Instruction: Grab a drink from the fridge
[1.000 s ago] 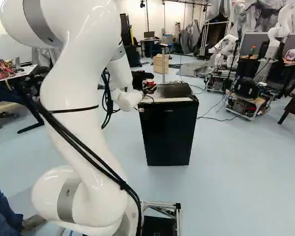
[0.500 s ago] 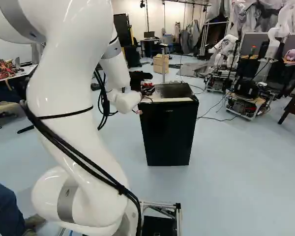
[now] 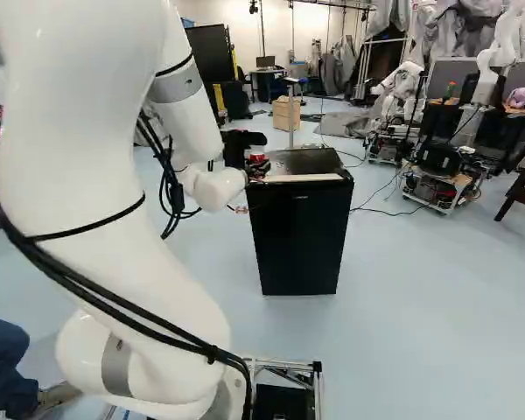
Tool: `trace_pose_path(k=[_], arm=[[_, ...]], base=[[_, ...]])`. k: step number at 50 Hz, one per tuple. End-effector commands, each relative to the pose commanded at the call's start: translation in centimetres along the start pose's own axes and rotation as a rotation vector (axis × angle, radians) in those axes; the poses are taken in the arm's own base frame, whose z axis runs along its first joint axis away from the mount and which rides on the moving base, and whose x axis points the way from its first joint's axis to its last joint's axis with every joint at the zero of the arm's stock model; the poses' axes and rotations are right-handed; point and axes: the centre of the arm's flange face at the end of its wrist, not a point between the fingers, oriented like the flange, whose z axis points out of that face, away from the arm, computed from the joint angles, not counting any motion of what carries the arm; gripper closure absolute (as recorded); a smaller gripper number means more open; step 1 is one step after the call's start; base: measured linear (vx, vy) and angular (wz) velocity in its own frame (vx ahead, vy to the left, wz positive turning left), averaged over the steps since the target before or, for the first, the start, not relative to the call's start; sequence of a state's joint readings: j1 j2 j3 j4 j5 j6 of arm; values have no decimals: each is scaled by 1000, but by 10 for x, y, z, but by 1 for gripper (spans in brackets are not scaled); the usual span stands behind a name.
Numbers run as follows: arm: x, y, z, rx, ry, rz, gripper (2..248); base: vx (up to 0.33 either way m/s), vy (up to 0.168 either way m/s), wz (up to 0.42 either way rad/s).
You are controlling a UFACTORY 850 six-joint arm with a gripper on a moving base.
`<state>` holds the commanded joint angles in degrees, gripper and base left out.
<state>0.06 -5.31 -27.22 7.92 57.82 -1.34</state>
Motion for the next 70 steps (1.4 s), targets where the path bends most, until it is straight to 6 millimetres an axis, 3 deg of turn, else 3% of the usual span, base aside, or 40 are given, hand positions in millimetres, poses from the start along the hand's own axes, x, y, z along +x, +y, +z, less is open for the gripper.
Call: trace_pose_path(k=[19, 40, 70], arm=[[-17, 4, -60, 47, -61, -22, 150], [-37, 7, -107, 83, -110, -42, 150], [-56, 9, -140, 109, -147, -57, 150]], base=[[0, 0, 0], [0, 0, 0], [0, 0, 0]])
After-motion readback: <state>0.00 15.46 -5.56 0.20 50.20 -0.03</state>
